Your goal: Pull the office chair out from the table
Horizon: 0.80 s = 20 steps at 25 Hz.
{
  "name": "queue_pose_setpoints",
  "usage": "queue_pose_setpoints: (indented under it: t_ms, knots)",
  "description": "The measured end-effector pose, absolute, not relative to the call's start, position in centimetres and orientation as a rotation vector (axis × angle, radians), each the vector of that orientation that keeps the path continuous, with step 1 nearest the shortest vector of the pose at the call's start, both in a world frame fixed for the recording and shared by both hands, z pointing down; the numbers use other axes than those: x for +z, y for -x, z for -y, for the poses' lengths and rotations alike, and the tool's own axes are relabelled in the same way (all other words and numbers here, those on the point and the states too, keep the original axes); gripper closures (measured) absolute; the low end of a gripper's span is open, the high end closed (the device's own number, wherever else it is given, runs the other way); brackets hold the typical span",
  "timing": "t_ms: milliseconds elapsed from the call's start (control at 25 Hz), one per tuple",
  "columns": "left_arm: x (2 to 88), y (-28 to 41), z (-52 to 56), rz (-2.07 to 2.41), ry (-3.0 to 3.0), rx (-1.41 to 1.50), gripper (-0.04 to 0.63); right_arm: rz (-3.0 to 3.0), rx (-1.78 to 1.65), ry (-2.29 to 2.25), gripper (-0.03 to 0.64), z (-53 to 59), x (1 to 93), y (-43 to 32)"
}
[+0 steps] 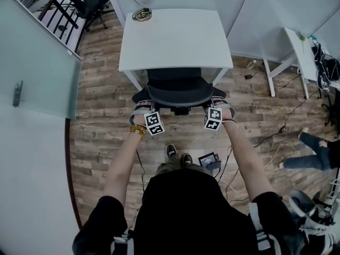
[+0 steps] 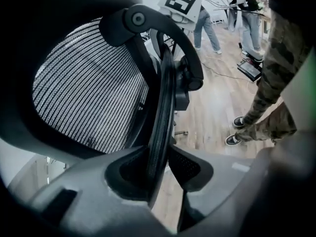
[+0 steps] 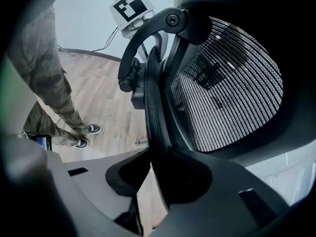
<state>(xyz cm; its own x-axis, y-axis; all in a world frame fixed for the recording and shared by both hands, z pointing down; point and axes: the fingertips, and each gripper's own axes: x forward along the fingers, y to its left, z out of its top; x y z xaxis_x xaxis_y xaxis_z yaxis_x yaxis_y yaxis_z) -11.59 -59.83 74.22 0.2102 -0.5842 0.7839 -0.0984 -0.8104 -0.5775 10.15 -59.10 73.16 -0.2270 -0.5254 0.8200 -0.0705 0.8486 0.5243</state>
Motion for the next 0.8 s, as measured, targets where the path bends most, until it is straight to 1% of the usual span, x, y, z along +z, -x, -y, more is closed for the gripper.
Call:
queue_pose_setpoints:
  t_ms: [800]
  knots:
    - [74.7, 12.3, 55.1, -0.664, 2.053, -1.665, 0.457, 1.770, -0.405, -0.449, 0.517, 54.7, 73.8, -9.7]
